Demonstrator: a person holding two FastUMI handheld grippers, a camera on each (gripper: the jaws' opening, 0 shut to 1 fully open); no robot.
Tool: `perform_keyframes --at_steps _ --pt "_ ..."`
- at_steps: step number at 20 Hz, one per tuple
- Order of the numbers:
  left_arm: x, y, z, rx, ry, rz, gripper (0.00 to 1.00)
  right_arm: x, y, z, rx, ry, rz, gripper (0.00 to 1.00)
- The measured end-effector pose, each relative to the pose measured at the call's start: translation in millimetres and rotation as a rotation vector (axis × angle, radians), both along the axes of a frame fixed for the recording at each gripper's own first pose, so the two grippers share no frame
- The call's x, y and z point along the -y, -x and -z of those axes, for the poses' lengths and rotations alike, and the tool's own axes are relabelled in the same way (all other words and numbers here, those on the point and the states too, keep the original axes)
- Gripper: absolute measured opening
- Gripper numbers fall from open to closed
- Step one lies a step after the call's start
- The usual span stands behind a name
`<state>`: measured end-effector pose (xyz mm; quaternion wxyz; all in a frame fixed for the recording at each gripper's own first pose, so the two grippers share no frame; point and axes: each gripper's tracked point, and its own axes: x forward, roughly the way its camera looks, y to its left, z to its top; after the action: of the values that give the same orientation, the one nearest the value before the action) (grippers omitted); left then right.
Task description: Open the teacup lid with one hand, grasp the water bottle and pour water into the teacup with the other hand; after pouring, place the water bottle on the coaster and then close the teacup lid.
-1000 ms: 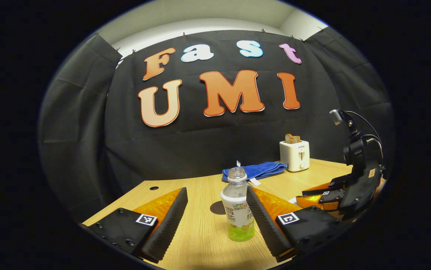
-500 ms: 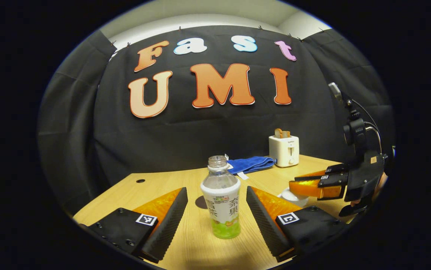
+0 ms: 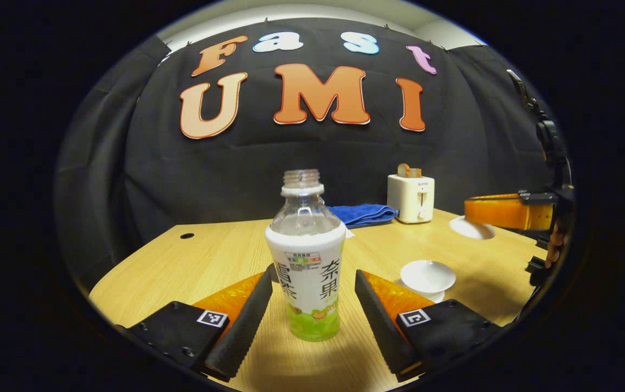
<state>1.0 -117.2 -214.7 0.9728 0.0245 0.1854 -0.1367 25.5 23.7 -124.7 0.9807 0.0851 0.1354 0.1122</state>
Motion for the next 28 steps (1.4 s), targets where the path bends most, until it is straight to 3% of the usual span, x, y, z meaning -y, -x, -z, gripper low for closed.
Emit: perform_keyframes --at_steps 4,8,11,12,16,20,28 --pt "-6 -3 8 0.000 -0.024 -0.024 0.89 18 5 -2 -0.002 -0.009 0.038 0.20" --pt "-2 -10 7 0.013 -0.035 -0.017 0.72 33 10 -5 0.002 -0.023 0.073 0.20" --pt "-4 -13 0 0.041 -0.090 -0.010 0.71 43 14 -7 0.012 -0.022 0.089 0.20" --pt "-6 -16 -4 0.061 -0.131 -0.007 0.67 48 14 -8 0.016 -0.024 0.098 0.20" --pt "-8 -25 -18 0.168 -0.336 0.013 0.67 65 17 -10 0.020 -0.030 0.133 0.20" --pt "0 -26 -17 0.214 -0.510 0.080 0.63 83 22 -11 0.028 -0.031 0.167 0.20" --pt "12 -25 -6 0.269 -0.825 0.221 0.66 116 29 2 0.012 -0.025 0.226 0.20"
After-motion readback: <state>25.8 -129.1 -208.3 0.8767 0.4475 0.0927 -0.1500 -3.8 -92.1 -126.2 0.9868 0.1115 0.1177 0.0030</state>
